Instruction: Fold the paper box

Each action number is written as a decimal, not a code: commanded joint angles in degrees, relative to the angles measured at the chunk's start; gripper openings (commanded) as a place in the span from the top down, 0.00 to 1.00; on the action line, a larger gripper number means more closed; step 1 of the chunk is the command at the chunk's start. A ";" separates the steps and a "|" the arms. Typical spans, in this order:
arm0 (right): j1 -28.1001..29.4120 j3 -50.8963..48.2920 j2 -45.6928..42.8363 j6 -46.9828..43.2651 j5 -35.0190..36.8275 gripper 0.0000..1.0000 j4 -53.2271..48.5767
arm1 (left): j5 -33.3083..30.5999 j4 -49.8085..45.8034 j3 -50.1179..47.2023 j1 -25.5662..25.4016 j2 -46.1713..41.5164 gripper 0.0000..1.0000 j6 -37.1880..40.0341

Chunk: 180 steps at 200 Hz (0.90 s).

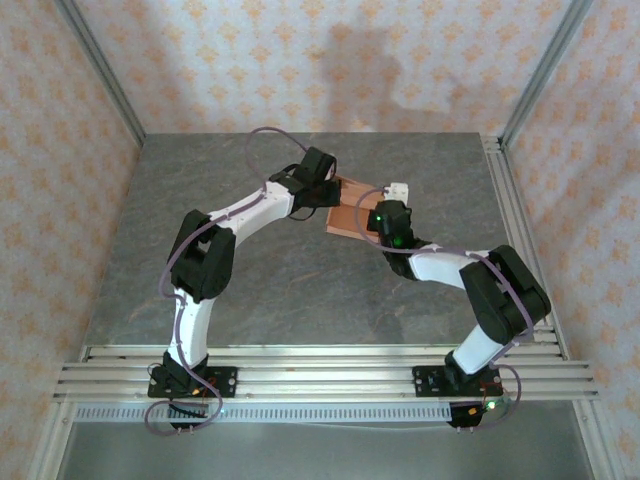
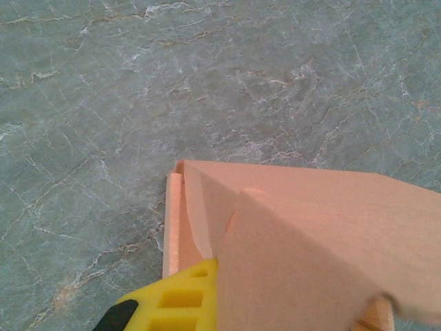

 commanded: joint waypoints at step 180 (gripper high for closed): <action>2.94 -0.39 -0.47 8.54 4.00 1.00 1.13 | 1.26 2.87 -3.24 -1.88 -3.05 1.00 -2.05</action>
